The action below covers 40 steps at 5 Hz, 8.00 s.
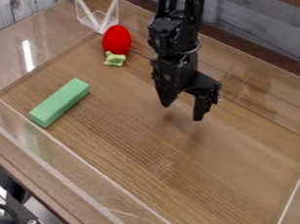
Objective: Move the red fruit to the left
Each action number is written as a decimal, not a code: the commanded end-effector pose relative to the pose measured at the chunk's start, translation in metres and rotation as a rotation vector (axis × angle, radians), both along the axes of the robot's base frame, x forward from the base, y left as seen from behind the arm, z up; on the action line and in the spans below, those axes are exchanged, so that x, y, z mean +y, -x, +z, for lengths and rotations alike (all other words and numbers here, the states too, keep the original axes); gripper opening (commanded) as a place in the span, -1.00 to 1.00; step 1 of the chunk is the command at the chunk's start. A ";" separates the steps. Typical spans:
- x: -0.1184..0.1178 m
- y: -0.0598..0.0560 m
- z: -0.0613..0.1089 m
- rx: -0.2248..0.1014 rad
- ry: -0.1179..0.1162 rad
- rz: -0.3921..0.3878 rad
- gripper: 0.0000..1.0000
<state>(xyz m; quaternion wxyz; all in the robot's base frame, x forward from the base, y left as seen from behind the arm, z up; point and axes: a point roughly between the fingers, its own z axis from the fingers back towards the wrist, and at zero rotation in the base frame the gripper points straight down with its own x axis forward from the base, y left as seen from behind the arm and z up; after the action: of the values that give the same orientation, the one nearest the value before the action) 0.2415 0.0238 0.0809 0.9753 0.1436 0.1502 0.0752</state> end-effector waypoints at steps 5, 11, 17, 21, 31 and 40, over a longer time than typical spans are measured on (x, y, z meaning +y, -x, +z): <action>0.002 -0.013 0.039 -0.112 -0.216 -0.111 1.00; 0.051 -0.002 0.044 -0.172 -0.559 -0.093 1.00; 0.081 -0.030 0.055 -0.238 -0.706 -0.275 -1.00; 0.094 -0.060 0.069 -0.235 -0.822 -0.277 1.00; 0.162 -0.089 0.071 -0.095 -0.704 0.088 1.00; 0.190 -0.058 0.074 0.132 -0.530 0.519 -1.00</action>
<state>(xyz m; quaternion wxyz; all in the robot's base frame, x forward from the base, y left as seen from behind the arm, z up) 0.3010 0.2129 0.1240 0.8369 0.3530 0.2598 0.3277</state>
